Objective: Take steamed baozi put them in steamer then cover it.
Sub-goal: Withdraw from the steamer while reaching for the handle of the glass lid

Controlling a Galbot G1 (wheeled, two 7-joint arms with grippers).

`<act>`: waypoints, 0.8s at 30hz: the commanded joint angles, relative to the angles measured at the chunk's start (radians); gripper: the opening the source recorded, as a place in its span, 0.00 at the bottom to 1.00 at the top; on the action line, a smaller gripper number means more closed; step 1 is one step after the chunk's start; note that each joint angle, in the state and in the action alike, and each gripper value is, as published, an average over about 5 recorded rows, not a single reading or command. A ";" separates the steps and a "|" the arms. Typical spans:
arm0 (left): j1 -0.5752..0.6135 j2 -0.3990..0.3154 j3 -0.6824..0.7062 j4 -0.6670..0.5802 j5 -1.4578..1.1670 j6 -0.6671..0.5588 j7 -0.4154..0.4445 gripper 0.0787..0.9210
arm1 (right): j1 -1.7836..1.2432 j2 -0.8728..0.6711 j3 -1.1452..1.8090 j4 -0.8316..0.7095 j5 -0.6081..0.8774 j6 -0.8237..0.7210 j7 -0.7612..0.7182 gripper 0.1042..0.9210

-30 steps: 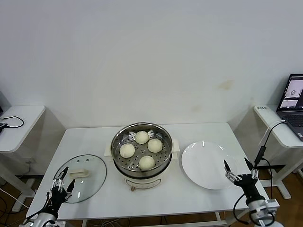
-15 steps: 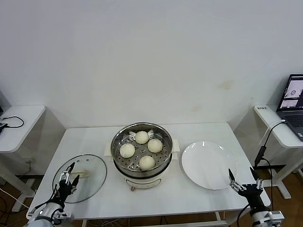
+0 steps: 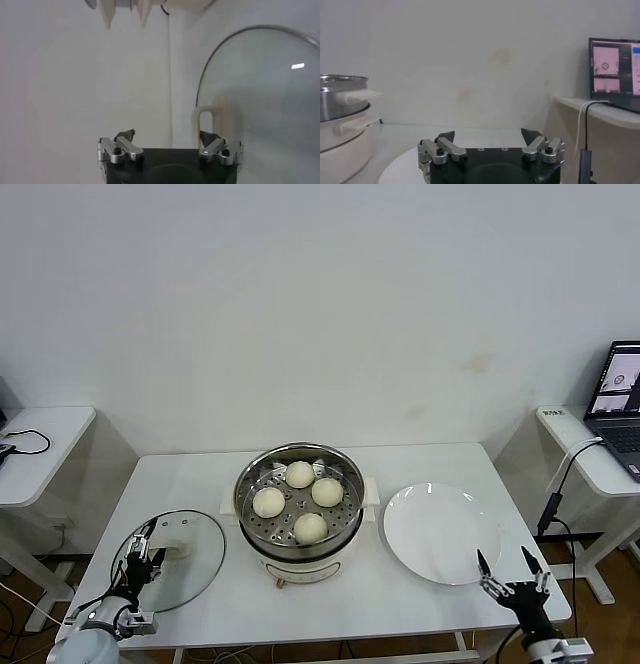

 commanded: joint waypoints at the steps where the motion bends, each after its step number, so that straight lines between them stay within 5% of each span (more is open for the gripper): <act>1: -0.044 0.001 0.006 0.052 0.003 0.000 -0.002 0.88 | -0.009 0.005 -0.003 0.000 -0.003 0.002 -0.002 0.88; 24: -0.088 -0.027 0.020 0.089 0.001 0.019 -0.002 0.87 | -0.033 0.030 -0.035 -0.005 -0.031 0.019 -0.007 0.88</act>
